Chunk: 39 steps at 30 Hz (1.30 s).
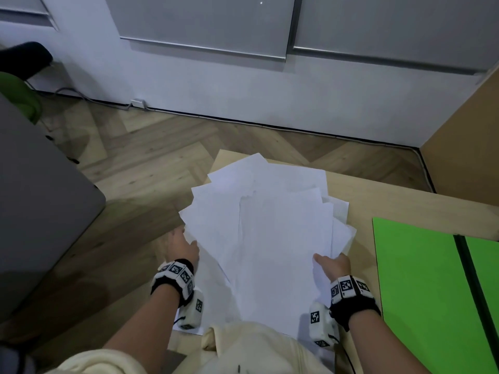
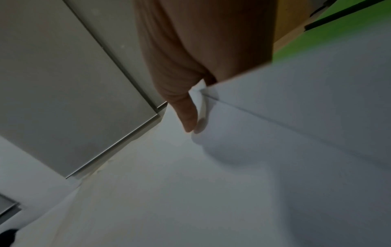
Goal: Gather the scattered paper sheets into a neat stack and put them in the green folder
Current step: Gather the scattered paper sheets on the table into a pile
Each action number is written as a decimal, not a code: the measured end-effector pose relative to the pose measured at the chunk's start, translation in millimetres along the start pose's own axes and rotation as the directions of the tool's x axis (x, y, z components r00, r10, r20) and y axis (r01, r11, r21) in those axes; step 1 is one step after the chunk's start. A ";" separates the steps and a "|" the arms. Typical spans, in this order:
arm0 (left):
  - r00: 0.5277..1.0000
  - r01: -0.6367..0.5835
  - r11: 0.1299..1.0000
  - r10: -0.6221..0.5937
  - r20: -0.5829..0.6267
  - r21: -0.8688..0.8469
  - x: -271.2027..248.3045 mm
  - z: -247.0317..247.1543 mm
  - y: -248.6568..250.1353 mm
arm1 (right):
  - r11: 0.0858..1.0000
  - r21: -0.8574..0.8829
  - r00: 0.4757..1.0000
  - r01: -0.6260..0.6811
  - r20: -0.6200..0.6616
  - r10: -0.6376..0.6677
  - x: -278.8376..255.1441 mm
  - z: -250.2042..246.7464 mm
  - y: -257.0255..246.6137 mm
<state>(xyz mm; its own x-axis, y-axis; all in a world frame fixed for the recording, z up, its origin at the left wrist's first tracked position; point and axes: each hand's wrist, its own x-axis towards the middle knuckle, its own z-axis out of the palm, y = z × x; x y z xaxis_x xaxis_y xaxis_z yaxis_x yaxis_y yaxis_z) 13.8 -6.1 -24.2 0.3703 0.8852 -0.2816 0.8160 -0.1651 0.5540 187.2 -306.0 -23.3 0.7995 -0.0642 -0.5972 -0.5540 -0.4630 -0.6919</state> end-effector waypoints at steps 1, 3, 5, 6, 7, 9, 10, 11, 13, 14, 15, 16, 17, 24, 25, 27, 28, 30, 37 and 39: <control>1.000 0.014 1.000 -0.014 -0.003 -0.019 -4.7 2.7 2.7 | 0.999 -0.005 0.999 0.033 0.008 -0.033 -2.4 3.1 -0.7; 0.999 0.038 0.995 -0.037 0.014 -0.088 -10.4 6.3 7.7 | 0.995 -0.032 0.993 0.096 0.075 -0.093 -8.8 8.8 -2.4; 0.996 0.037 0.989 -0.024 0.090 -0.143 -9.2 10.1 8.3 | 0.990 -0.071 0.965 0.119 0.242 -0.099 -14.8 14.0 -1.0; 0.989 0.038 0.983 -0.010 0.150 -0.179 -6.9 12.0 7.5 | 0.987 -0.102 0.941 0.124 0.329 -0.085 -15.8 16.6 1.3; 0.976 0.060 0.973 -0.010 0.218 -0.223 -4.6 13.0 7.4 | 0.978 -0.149 0.921 0.146 0.382 -0.079 -16.3 18.2 3.5; 0.952 0.122 0.947 -0.026 0.306 -0.298 0.3 15.8 4.2 | 0.964 -0.197 0.921 0.176 0.379 -0.091 -16.8 16.8 6.1; 0.949 0.149 0.930 -0.039 0.313 -0.335 -0.4 15.1 3.9 | 0.968 -0.189 0.935 0.164 0.341 -0.092 -15.5 15.7 7.2; 0.949 0.172 0.909 -0.049 0.312 -0.381 0.0 15.0 2.7 | 0.972 -0.175 0.949 0.158 0.300 -0.100 -15.5 14.8 7.2; 0.943 0.181 0.893 -0.038 0.332 -0.412 -3.3 13.6 2.2 | 0.975 -0.149 0.962 0.164 0.242 -0.125 -16.9 18.7 7.7; 0.933 0.175 0.897 -0.020 0.359 -0.406 -6.4 13.0 4.6 | 0.971 -0.160 0.958 0.176 0.253 -0.132 -19.6 23.4 6.9; 0.922 0.164 0.895 0.011 0.386 -0.416 -6.0 14.1 4.5 | 0.969 -0.166 0.948 0.185 0.290 -0.131 -23.6 29.4 5.5; 0.908 0.175 0.901 0.009 0.419 -0.397 -7.9 12.3 8.3 | 0.962 -0.192 0.932 0.194 0.341 -0.119 -27.0 36.0 4.3; 0.905 0.178 0.901 0.009 0.426 -0.396 -9.1 9.5 11.7 | 0.952 -0.224 0.920 0.210 0.374 -0.115 -28.0 42.0 3.8; 0.902 0.238 0.929 -0.103 0.420 -0.282 -7.3 3.0 11.5 | 0.926 -0.366 0.938 -0.094 -0.344 -0.041 -7.9 -17.4 12.4; 0.904 0.237 0.928 -0.102 0.415 -0.288 -5.4 4.9 10.9 | 0.927 -0.344 0.927 -0.151 -0.374 0.012 -6.9 -27.0 15.5; 0.899 0.241 0.922 -0.095 0.427 -0.303 -2.6 10.4 12.4 | 0.950 -0.279 0.947 -0.142 -0.318 0.048 -3.4 -36.1 15.5; 0.904 0.226 0.926 -0.084 0.420 -0.301 1.1 15.6 10.7 | 0.967 -0.233 0.964 -0.103 -0.262 0.040 -1.0 -36.2 14.5; 0.911 0.198 0.943 -0.076 0.405 -0.267 16.5 36.5 -5.1 | 0.984 -0.174 0.986 -0.036 -0.167 0.006 1.2 -34.7 10.2; 0.886 0.215 0.941 -0.076 0.457 -0.261 1.5 18.3 10.1 | 0.972 -0.217 0.995 0.094 0.052 -0.085 3.8 -33.5 7.9; 0.897 0.242 0.927 -0.101 0.431 -0.285 3.2 18.0 6.0 | 0.984 -0.156 0.996 0.087 0.004 -0.087 1.6 -38.3 4.4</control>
<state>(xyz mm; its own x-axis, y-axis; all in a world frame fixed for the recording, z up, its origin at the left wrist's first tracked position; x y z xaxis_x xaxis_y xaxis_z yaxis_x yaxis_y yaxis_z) 27.9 -12.2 -35.8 0.4406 0.6232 -0.6462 0.7198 0.1849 0.6691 195.0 -342.0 -11.7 0.8437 -0.0199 -0.5364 -0.4397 -0.5989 -0.6693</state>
